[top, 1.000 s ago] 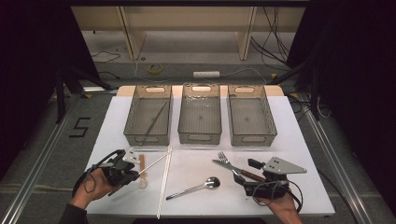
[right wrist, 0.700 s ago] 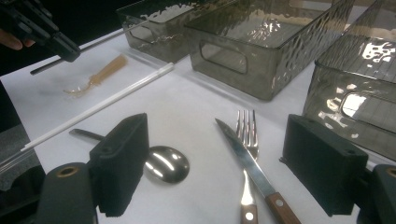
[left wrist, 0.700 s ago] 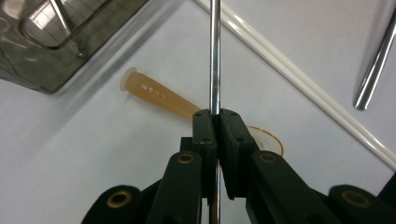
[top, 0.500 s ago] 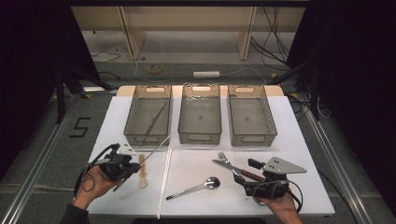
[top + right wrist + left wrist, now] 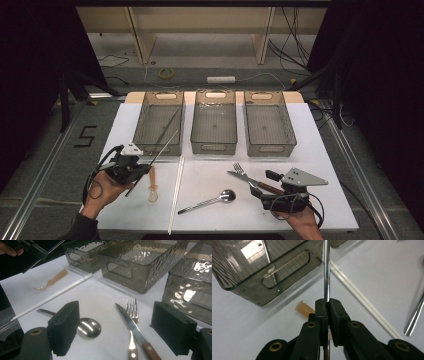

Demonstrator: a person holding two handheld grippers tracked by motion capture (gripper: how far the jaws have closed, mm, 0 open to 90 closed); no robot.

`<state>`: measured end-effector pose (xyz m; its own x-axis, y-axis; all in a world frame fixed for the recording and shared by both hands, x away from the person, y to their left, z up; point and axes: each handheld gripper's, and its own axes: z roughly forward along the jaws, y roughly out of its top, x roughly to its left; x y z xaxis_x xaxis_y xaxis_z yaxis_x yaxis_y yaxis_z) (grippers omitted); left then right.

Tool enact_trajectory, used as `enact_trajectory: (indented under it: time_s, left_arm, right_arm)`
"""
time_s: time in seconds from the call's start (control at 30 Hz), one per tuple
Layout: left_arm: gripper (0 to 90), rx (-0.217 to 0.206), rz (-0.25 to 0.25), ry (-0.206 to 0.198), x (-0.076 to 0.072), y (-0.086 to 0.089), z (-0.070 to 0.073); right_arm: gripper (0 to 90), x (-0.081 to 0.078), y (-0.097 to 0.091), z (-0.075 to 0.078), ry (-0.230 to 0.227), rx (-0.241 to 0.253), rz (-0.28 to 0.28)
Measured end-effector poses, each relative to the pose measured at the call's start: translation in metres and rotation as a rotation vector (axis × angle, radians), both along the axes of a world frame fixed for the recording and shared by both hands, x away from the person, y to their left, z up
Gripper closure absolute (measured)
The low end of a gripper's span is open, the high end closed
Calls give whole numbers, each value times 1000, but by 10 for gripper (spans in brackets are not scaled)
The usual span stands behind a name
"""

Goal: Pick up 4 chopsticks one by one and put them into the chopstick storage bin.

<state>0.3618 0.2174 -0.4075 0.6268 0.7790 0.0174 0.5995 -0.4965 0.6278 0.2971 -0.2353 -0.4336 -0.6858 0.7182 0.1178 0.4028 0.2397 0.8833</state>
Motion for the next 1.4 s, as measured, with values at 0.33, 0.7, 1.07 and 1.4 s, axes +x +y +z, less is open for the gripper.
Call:
enact_trajectory:
  time_s: [0.33,0.7,1.07,1.4]
  left_arm:
    - [848,-33,19,-42,21,-3,14]
    - [848,-79,69,-90,51,1,28]
    - [848,-115,117,-148,81,4,44]
    - [848,-115,164,-175,108,2,56]
  right_arm:
    - [237,0,0,-1,5,2,-2]
    - [237,1,0,-1,7,3,-5]
    - [237,1,0,-2,8,4,-3]
    - [237,2,-1,-2,10,6,-2]
